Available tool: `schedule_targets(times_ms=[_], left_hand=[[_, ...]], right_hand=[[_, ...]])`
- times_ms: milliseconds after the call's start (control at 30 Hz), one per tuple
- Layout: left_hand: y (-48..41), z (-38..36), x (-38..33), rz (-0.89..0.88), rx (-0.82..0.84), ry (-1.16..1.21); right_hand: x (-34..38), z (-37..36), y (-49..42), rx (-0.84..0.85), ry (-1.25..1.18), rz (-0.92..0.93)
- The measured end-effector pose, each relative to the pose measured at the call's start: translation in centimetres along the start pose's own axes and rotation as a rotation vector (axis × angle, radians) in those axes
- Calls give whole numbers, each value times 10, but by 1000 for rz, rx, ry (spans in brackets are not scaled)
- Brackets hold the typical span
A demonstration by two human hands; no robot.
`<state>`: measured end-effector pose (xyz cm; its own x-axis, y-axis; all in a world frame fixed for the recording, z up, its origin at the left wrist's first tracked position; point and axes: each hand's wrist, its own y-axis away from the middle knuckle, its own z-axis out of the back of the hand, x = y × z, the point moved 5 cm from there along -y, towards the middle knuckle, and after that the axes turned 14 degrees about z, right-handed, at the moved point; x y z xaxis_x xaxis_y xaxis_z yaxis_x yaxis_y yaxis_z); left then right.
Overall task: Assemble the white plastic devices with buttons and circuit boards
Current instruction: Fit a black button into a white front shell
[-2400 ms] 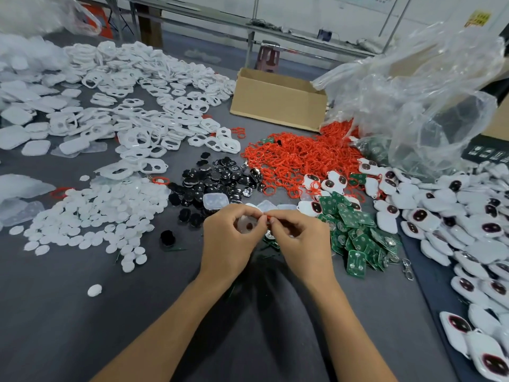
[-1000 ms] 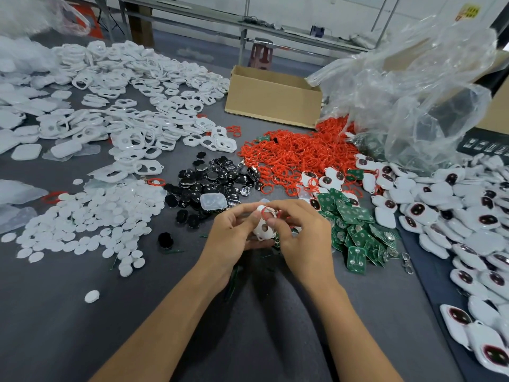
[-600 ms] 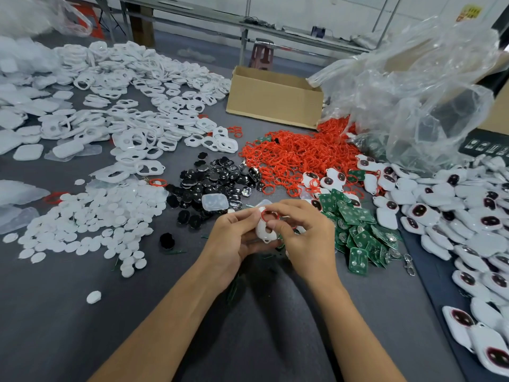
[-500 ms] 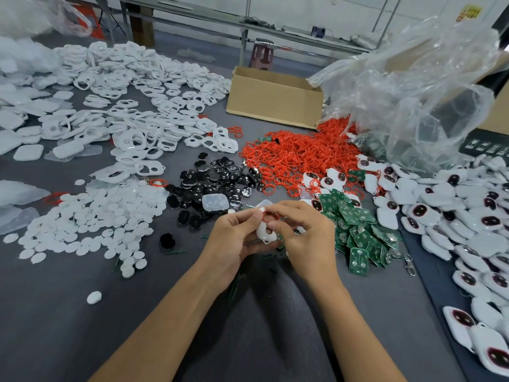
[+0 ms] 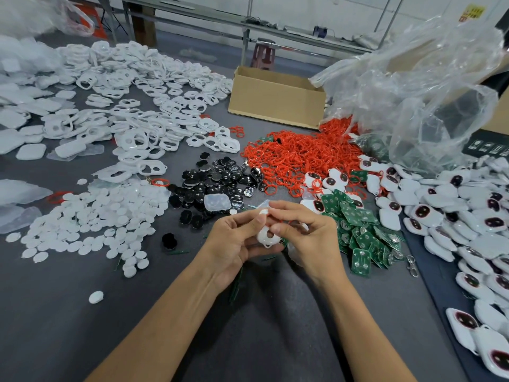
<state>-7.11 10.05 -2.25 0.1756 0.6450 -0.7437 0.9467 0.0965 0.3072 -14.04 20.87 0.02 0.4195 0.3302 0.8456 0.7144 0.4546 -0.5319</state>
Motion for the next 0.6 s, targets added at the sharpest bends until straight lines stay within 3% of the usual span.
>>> schedule_targets(times_ms=[267, 500, 600], left_hand=[[2, 0, 0, -61, -96, -37], [2, 0, 1, -121, -149, -56], [3, 1, -1, -125, -136, -62]], right_hand=[[-5, -1, 4, -21, -12, -45], [-1, -6, 4, 61, 247, 35], [1, -7, 4, 59, 219, 23]])
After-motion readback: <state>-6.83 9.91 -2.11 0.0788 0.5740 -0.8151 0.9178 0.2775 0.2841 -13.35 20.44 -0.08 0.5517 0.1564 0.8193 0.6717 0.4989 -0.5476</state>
